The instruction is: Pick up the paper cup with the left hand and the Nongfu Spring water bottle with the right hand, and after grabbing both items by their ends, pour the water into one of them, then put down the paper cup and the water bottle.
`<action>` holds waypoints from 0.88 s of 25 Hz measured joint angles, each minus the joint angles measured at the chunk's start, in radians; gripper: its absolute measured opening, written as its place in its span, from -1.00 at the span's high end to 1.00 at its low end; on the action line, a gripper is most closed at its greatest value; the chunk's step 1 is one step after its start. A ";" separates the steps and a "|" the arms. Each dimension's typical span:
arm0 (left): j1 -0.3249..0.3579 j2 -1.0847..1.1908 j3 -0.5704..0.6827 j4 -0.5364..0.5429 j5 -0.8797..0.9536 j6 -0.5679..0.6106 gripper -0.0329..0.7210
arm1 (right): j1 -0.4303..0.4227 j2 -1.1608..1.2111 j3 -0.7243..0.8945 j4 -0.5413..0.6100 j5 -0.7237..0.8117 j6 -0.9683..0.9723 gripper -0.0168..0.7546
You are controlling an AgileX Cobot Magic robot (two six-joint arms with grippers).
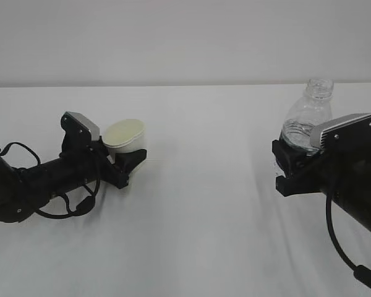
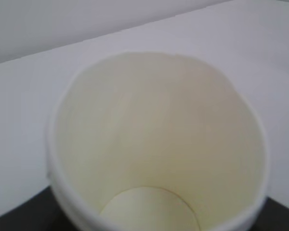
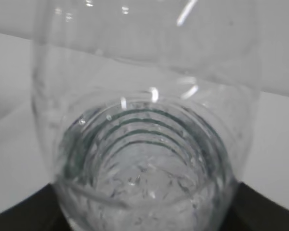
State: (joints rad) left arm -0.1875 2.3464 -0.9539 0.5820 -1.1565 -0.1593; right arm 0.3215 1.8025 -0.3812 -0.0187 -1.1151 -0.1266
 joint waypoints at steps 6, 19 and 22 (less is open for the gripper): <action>0.000 -0.004 -0.002 0.153 -0.004 -0.095 -0.29 | 0.000 0.000 0.000 0.019 0.000 -0.085 -0.15; -0.131 -0.054 -0.046 0.400 0.001 -0.292 -0.28 | 0.000 -0.001 0.006 0.037 0.000 -0.099 -0.15; -0.190 -0.054 -0.073 0.415 0.001 -0.314 -0.28 | 0.000 -0.001 0.006 0.041 0.000 -0.099 -0.15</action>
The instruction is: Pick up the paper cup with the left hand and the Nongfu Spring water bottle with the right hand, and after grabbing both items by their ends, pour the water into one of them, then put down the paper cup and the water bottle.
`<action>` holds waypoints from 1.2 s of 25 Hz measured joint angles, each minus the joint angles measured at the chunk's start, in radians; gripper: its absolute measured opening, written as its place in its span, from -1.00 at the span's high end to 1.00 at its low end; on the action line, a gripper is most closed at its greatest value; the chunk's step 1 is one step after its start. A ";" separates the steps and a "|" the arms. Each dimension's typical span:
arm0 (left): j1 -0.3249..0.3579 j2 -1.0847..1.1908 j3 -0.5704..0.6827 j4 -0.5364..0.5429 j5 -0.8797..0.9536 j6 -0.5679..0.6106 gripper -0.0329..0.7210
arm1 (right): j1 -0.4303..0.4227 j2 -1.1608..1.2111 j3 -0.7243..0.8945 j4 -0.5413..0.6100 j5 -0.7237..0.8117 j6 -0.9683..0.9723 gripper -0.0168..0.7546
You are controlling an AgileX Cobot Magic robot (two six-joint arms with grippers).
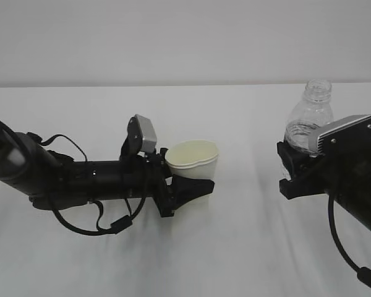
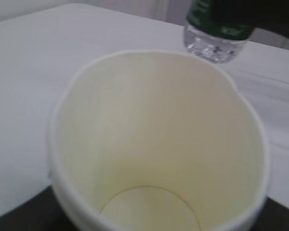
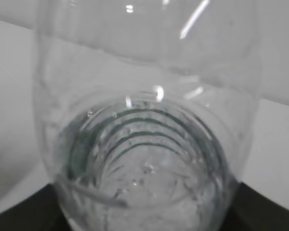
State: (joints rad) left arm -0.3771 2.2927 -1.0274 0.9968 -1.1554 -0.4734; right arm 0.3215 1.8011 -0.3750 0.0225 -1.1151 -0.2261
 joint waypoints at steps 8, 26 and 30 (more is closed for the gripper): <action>-0.101 0.000 -0.046 0.005 0.037 -0.031 -0.28 | 0.000 -0.044 0.002 0.000 0.078 0.013 -0.15; -0.129 0.000 -0.157 0.186 0.099 -0.186 -0.26 | 0.000 -0.318 0.009 0.000 0.420 0.020 -0.14; -0.146 0.000 -0.160 0.207 0.099 -0.191 -0.26 | 0.000 -0.367 0.009 0.000 0.491 -0.002 -0.14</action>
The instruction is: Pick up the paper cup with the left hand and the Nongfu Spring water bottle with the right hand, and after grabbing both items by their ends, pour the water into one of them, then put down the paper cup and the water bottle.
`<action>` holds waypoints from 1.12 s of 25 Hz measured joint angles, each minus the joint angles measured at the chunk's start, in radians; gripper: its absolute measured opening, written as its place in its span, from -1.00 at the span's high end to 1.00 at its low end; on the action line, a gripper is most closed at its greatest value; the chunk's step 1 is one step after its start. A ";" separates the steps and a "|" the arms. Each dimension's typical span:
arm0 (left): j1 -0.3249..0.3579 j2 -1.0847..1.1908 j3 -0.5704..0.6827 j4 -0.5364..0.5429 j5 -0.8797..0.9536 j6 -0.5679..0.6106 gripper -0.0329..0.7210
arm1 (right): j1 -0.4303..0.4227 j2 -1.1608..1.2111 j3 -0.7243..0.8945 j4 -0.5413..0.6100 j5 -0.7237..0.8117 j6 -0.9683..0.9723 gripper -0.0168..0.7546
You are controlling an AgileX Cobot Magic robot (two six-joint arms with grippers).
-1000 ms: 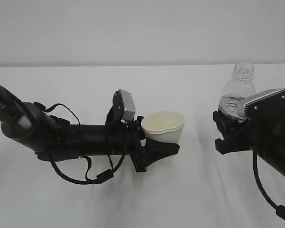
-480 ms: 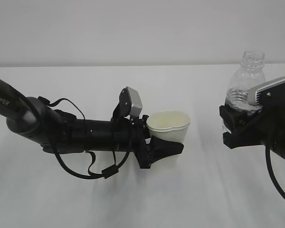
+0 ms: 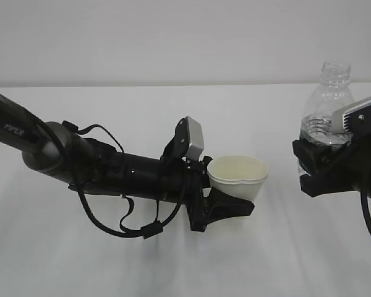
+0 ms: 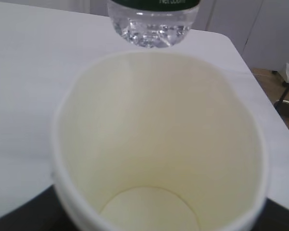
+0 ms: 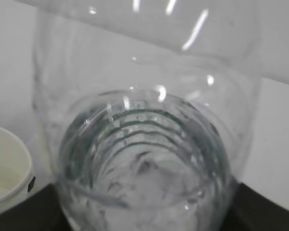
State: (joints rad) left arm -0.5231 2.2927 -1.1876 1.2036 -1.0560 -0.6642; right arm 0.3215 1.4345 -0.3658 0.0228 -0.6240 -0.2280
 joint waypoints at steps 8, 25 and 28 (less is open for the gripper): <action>-0.015 0.000 -0.016 0.004 0.005 -0.002 -0.25 | 0.000 -0.002 0.000 0.007 0.029 -0.097 -0.14; -0.016 0.000 -0.043 0.024 0.008 -0.002 -0.24 | 0.000 -0.002 0.000 0.273 0.047 -0.646 -0.14; -0.017 0.000 -0.050 0.015 0.010 -0.002 -0.24 | 0.000 -0.002 0.000 0.278 0.047 -0.714 -0.13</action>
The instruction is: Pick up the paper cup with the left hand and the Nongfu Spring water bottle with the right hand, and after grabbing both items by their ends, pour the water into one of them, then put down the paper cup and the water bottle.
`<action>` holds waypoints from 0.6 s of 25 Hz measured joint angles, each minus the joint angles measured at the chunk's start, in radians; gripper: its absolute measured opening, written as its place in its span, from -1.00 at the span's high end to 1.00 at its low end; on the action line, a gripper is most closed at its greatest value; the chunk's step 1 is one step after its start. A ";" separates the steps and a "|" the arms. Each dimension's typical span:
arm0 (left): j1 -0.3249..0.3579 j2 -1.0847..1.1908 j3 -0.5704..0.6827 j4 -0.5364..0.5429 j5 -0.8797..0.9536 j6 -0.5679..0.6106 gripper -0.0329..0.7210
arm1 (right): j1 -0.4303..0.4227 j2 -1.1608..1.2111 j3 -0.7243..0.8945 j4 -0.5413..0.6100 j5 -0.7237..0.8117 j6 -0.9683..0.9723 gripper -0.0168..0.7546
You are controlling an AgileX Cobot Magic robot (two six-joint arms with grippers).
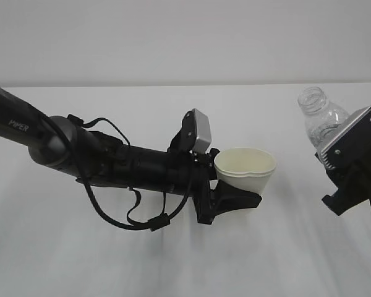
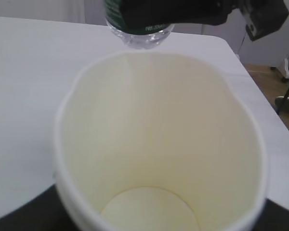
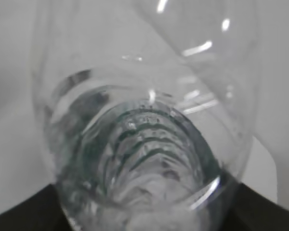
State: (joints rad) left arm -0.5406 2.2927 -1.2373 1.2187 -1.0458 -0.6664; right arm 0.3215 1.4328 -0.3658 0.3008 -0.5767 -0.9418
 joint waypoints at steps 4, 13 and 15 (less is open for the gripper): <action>-0.017 0.000 -0.004 -0.014 0.035 -0.001 -0.24 | 0.000 0.000 0.000 0.001 0.000 -0.091 -0.13; -0.056 0.000 -0.006 -0.034 0.047 -0.001 -0.24 | 0.000 0.000 0.000 0.008 0.000 -0.240 -0.13; -0.056 0.000 -0.006 -0.038 0.047 -0.001 -0.24 | 0.000 0.000 0.000 0.027 0.000 -0.291 -0.13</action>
State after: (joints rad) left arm -0.5966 2.2927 -1.2435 1.1806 -0.9992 -0.6671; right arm 0.3215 1.4328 -0.3658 0.3276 -0.5767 -1.2326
